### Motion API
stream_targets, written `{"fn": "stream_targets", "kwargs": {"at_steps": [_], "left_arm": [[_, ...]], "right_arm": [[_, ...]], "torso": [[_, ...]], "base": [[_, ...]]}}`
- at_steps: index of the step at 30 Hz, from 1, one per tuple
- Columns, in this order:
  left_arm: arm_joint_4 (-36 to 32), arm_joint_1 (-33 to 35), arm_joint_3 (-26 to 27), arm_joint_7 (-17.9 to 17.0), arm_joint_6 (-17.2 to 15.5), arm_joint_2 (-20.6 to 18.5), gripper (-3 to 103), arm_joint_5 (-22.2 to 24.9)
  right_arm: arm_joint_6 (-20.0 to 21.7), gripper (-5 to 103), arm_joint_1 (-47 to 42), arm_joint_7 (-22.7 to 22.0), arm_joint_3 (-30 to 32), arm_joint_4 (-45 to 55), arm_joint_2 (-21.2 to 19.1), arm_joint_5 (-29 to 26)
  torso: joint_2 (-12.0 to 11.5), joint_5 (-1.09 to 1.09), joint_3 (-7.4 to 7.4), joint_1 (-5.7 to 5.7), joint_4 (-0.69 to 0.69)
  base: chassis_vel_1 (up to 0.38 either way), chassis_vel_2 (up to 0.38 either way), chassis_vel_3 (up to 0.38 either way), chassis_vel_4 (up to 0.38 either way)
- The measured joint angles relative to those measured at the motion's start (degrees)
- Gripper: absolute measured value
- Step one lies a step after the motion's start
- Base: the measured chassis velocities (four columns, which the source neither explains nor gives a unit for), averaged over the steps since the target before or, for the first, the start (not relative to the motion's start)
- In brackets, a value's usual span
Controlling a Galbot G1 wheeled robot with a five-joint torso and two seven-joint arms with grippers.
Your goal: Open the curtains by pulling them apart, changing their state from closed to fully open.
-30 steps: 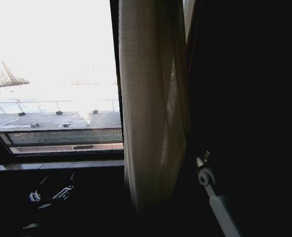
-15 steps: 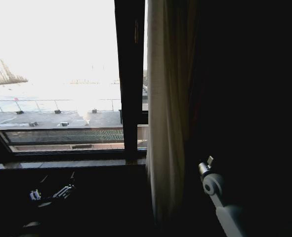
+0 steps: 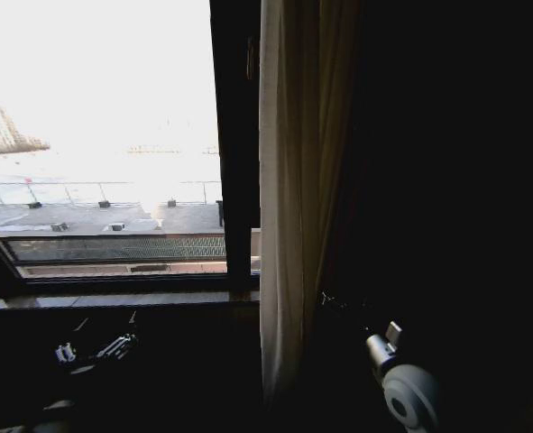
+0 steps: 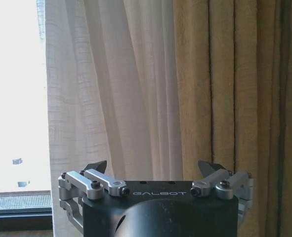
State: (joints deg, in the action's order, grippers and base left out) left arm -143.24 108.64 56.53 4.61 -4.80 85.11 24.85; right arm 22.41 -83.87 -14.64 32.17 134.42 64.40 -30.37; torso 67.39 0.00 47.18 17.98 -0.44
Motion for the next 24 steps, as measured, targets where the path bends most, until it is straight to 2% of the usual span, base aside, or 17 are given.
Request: {"fn": "stream_targets", "kwargs": {"at_steps": [8, 17, 24], "left_arm": [[0.0, -0.3, -0.3, 0.0, 0.0, 0.2, 100, 0.0], [0.0, 0.2, 0.0, 0.1, 0.2, 0.8, 100, -0.1], [0.0, 0.5, -0.1, 0.2, 0.6, 1.5, 100, -0.3]], "right_arm": [[-0.2, 100, -0.7, 1.7, -0.4, 0.2, -0.1, 4.2], [-0.6, 100, -0.4, 1.6, -0.4, -0.4, -0.2, 4.7], [-0.7, 100, -0.6, 1.5, -0.4, -0.4, -0.3, 5.0]], "torso": [[0.0, 0.01, 0.0, 0.0, 0.01], [0.0, 0.01, 0.0, 0.0, 0.01], [0.0, 0.02, 0.0, 0.0, 0.0]], "base": [[0.0, 0.0, 0.0, 0.0], [0.006, 0.005, -0.007, -0.006], [0.122, 0.112, -0.098, -0.125]]}}
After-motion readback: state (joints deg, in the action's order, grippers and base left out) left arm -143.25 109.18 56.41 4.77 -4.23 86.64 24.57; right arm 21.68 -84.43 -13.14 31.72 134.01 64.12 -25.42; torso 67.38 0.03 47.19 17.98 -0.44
